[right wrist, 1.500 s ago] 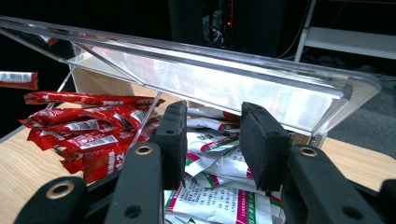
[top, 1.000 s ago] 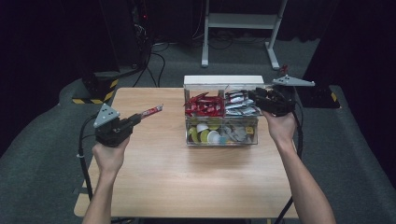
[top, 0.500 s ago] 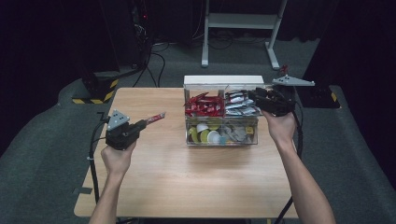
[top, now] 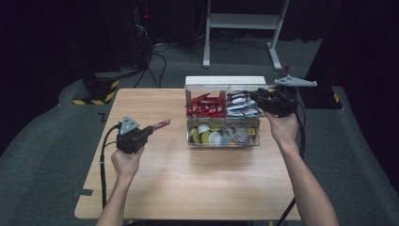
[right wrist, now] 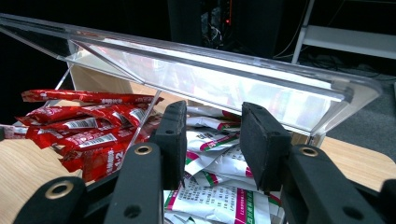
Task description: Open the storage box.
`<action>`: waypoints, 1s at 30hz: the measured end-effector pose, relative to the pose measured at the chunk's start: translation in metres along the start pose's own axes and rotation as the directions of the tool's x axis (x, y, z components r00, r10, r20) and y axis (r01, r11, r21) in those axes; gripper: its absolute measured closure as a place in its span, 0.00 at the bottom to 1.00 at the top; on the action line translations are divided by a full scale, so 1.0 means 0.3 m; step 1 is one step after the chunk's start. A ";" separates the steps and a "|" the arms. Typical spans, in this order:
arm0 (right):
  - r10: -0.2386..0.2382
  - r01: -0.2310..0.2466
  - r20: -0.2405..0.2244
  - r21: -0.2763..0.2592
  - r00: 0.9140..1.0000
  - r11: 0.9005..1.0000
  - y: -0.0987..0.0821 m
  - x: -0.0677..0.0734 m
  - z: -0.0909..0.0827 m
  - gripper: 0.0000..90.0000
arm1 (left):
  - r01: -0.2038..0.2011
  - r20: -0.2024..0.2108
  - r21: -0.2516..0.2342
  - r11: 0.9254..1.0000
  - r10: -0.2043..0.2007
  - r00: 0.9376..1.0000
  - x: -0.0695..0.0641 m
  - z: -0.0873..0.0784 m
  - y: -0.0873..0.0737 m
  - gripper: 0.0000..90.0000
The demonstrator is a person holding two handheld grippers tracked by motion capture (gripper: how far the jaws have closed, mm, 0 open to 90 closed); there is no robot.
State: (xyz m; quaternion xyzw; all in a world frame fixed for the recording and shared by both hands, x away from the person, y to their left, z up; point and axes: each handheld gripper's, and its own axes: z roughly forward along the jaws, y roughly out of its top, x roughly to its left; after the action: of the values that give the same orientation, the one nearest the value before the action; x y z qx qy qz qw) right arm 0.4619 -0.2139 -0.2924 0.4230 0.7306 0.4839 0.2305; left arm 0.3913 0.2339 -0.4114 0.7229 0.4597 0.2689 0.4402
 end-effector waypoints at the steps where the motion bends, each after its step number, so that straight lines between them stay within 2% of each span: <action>1: 0.000 0.000 0.000 -0.001 1.000 1.000 0.000 0.000 0.000 0.68 | 0.006 -0.001 -0.003 1.000 -0.006 1.000 0.000 0.004 -0.006 0.98; 8: -0.005 0.005 0.005 0.000 1.000 1.000 0.000 0.001 -0.002 0.68 | 0.020 -0.006 0.005 1.000 -0.020 1.000 -0.008 0.040 -0.050 0.98; 15: -0.002 0.002 0.007 -0.002 1.000 1.000 0.001 0.003 -0.003 0.68 | 0.007 -0.006 0.040 0.999 -0.006 1.000 -0.019 0.088 -0.086 0.98; 19: -0.002 0.002 0.007 -0.002 1.000 1.000 0.000 0.003 -0.003 0.68 | 0.017 -0.007 0.057 0.998 -0.016 1.000 -0.022 0.119 -0.109 0.97; 27: 0.000 0.000 0.006 -0.005 1.000 1.000 -0.002 0.003 -0.003 0.68 | 0.019 -0.011 0.060 0.998 -0.019 1.000 -0.025 0.141 -0.121 0.97; 30: 0.001 -0.001 0.006 -0.006 1.000 1.000 -0.002 0.003 -0.003 0.68 | 0.019 -0.004 0.076 0.997 -0.019 1.000 -0.029 0.150 -0.132 0.97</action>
State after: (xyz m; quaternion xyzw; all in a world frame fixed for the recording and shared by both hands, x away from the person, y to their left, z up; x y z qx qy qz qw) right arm 0.4606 -0.2138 -0.2925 0.4242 0.7282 0.4849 0.2338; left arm 0.4063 0.2159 -0.4674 0.7343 0.4770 0.2482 0.4144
